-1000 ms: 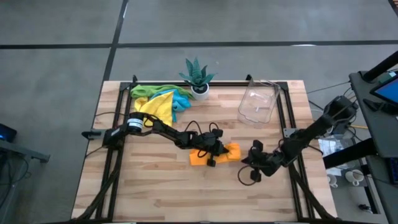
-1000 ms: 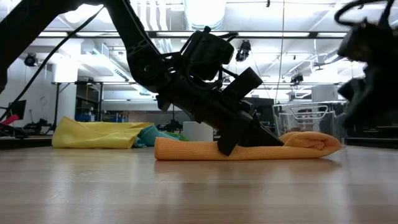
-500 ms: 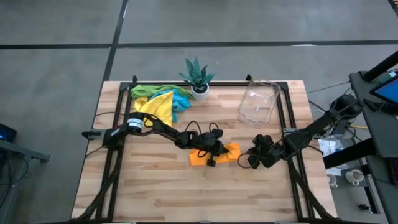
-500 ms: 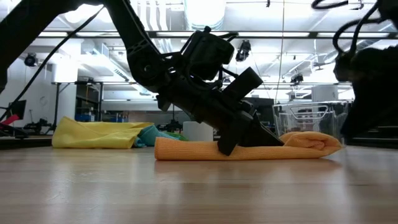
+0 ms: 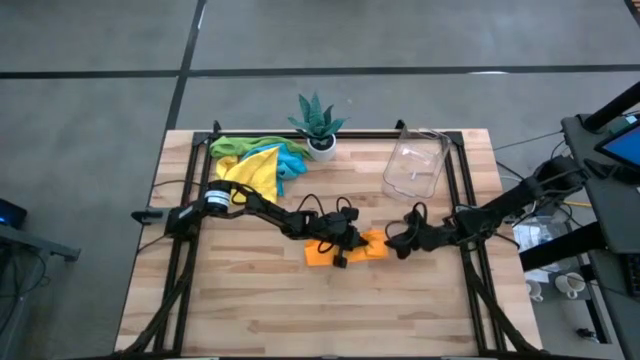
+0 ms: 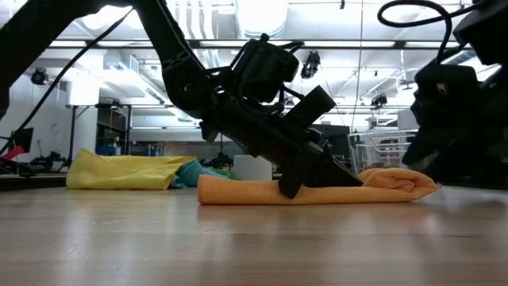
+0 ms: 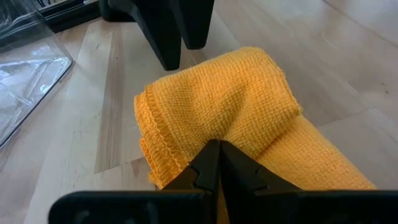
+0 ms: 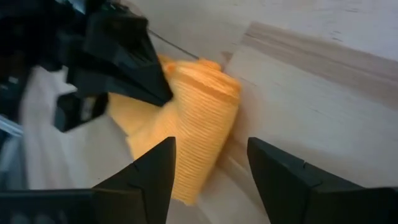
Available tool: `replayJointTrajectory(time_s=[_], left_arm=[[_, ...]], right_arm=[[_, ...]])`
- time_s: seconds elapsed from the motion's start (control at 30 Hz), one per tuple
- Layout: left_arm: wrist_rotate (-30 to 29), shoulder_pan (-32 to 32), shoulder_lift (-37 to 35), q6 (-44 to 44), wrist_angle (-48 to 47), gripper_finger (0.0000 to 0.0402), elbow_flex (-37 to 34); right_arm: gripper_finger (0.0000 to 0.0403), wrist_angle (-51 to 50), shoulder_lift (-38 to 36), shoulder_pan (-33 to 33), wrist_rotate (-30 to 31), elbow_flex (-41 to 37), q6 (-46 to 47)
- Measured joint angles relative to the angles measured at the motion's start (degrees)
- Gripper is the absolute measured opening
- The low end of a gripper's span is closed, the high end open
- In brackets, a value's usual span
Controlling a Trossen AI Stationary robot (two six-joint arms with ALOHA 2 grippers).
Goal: Roll microfiber towels into tight, uniform cylinder then place into a basket
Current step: Roll the orange microfiber cloth
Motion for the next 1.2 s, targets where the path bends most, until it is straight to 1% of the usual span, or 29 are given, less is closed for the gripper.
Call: replayJointTrajectory(time_s=[0.1,0.2,0.37,0.47,0.63,0.8,0.9,1.0,1.2], left_arm=[[0.0,0.0,0.0,0.0,0.0,0.0,0.0],[0.0,0.0,0.0,0.0,0.0,0.0,0.0],[0.0,0.0,0.0,0.0,0.0,0.0,0.0],[0.0,0.0,0.0,0.0,0.0,0.0,0.0],[0.0,0.0,0.0,0.0,0.1,0.0,-0.1],[0.0,0.0,0.0,0.0,0.0,0.0,-0.1],[-0.2,0.0,0.0,0.1,-0.1,0.0,-0.2],[-1.8,0.0,0.0,1.2,-0.5,0.0,-0.2],[-2.4,0.0,-0.1,2.1,-0.9,0.0,-0.3]], right_arm=[[0.0196,3.2,0.1,-0.3,0.0,-1.0,0.6],[0.0196,3.0,0.4,-0.3,0.0,-1.4,2.8],[0.0196,7.4,3.6,-0.2,0.0,-1.4,4.8],[0.0196,9.2,7.0,-0.2,0.1,-0.5,5.1],[0.0191,9.4,11.9,-0.3,-0.4,2.3,4.2],[0.0182,10.7,12.1,-0.3,-2.1,4.3,3.2],[0.0171,10.8,11.4,-0.1,-2.1,4.6,3.2],[0.0156,10.5,11.5,0.1,-2.2,4.6,3.3],[0.0101,10.4,12.9,0.1,-2.6,4.7,3.4]])
